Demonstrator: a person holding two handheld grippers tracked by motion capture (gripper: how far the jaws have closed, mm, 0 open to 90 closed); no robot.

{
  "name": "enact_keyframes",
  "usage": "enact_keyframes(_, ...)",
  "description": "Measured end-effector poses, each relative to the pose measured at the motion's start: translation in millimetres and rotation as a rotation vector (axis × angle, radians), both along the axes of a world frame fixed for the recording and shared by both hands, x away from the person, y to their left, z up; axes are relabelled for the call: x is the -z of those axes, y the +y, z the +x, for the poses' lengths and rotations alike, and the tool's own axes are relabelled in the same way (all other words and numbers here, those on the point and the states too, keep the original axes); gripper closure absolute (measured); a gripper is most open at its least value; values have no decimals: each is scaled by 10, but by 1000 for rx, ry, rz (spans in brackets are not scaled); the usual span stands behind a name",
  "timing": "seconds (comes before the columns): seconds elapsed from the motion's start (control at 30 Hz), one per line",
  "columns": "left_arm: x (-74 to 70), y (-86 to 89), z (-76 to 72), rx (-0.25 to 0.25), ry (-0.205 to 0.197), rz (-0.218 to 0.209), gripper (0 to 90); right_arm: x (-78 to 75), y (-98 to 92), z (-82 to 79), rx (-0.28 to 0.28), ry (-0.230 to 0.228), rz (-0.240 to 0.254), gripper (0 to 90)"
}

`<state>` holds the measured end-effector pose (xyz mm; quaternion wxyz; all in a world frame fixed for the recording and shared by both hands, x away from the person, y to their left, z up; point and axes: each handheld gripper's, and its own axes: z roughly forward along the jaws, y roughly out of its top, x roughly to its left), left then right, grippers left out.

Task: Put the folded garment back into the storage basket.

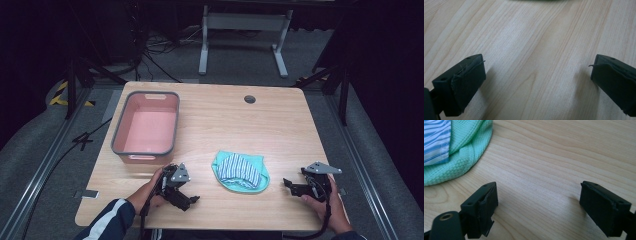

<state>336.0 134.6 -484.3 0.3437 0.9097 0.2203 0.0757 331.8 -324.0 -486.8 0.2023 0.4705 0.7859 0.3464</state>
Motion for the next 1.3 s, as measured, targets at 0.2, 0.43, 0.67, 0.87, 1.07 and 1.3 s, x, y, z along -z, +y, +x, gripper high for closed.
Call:
enact_keyframes(0.2, -1, 7, 16, 7, 3, 1, 1, 1, -1, 2, 3, 2, -4, 149)
enact_keyframes(0.43, 0, 5, 26, 17, 1, -1, 0, 0, 3, -1, 6, 2, -1, 152)
enact_keyframes(0.67, -6, -2, 58, 46, 3, 8, 0, 0, 11, -2, 12, -1, -1, 155)
enact_keyframes(0.87, -18, -96, 91, 33, 10, 23, 0, -3, 0, -44, 17, -3, -1, 181)
enact_keyframes(1.07, -14, -123, 111, 50, 6, 16, 0, -7, -11, -108, -2, -2, -3, 188)
enact_keyframes(1.3, -48, -188, 159, 82, 22, 49, 3, -52, 59, -144, -13, 1, -27, 291)
